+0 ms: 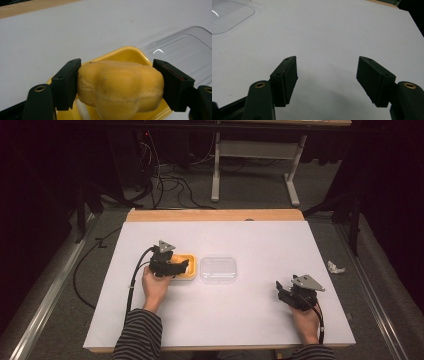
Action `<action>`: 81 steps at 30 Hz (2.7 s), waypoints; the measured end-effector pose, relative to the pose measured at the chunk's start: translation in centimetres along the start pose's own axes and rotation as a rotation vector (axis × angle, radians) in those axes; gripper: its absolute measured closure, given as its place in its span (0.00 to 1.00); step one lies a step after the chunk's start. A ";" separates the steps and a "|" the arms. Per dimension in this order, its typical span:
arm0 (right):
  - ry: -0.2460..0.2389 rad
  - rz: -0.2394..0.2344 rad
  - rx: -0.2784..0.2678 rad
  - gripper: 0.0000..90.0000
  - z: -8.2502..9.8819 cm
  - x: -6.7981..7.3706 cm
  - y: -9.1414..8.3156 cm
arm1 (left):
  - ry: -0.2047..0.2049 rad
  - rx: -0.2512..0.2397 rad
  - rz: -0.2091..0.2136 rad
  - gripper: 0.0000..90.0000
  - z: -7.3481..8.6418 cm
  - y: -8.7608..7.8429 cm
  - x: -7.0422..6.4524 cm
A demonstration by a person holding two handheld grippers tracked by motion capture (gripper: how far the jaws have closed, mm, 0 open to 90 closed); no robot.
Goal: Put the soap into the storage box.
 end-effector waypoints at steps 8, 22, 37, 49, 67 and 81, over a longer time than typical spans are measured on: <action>0.002 0.000 -0.001 0.37 0.0 0.0 0.0 | 0.003 0.016 -0.007 0.29 0.5 0.4 0.1; 0.001 0.002 -0.002 0.37 0.0 0.1 0.0 | 0.012 0.029 -0.016 0.29 0.8 0.6 0.4; -0.005 0.003 -0.003 0.37 0.0 0.1 0.0 | 0.041 0.042 -0.029 0.29 1.3 0.7 0.5; -0.006 0.001 -0.001 0.37 0.0 0.1 0.0 | 0.079 0.088 -0.054 0.29 1.8 0.5 0.9; -0.009 0.002 -0.002 0.37 0.0 0.1 0.0 | 0.036 0.089 -0.089 0.27 1.9 0.7 1.9; -0.009 0.001 -0.002 0.37 0.0 0.1 0.0 | 0.019 0.003 -0.032 0.25 0.6 -1.2 1.4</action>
Point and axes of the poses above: each handheld gripper's, and its own axes: y roughly forward along the jaws, z roughly out of its underside, x roughly to its left, the point moved 7 cm from there along y, roughly forward along the jaws, and after that the axes turned 15 degrees about -y, right-handed, at the moved point
